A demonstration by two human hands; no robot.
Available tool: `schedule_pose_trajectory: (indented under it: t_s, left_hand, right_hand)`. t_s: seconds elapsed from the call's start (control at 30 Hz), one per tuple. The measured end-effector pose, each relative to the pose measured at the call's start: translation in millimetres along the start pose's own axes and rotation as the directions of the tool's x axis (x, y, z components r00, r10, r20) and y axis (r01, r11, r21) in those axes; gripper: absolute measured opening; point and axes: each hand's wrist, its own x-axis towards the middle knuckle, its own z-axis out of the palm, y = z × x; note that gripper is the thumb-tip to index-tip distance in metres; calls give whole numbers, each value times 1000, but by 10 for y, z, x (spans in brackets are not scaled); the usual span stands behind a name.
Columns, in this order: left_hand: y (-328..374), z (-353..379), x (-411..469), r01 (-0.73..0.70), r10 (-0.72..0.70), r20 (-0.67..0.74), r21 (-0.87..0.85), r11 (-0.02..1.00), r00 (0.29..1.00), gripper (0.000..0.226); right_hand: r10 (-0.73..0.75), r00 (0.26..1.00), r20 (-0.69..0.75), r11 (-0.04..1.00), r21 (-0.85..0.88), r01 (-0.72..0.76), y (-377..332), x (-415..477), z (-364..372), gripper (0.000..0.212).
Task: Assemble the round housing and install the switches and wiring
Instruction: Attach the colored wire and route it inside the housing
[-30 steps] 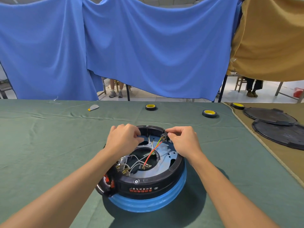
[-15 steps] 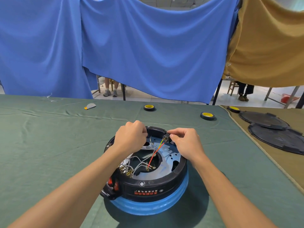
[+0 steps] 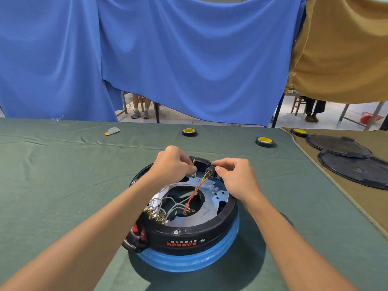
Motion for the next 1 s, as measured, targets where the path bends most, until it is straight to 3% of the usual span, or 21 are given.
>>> schedule_pose_trajectory:
  t_s: [0.1,0.3,0.57,0.7,0.8,1.0]
  left_hand:
    - [-3,-106,-42,-27,25,-8,-205,978,1000,15]
    - [-5,-101,-97,-46,19,-113,-245,969,993,16]
    - [17,-6,-97,-40,43,-123,25,999,991,11]
    - [62,21,-106,-24,25,-2,127,992,1000,7]
    - [83,101,-118,-58,49,71,140,988,996,17]
    - [94,189,-100,-67,65,16,142,988,998,10]
  right_hand:
    - [-2,1000,1,1000,4,2,6,-1,2,21]
    - [5,1000,-6,1000,15,-5,1,-5,11,21]
    - [1,1000,-2,1000,25,-1,24,-10,0,20]
    - [-3,1000,-5,1000,27,3,22,-6,8,20]
    - [1,1000,-9,999,38,-1,12,-11,6,21]
    - [1,1000,-8,999,42,-1,23,-12,6,20]
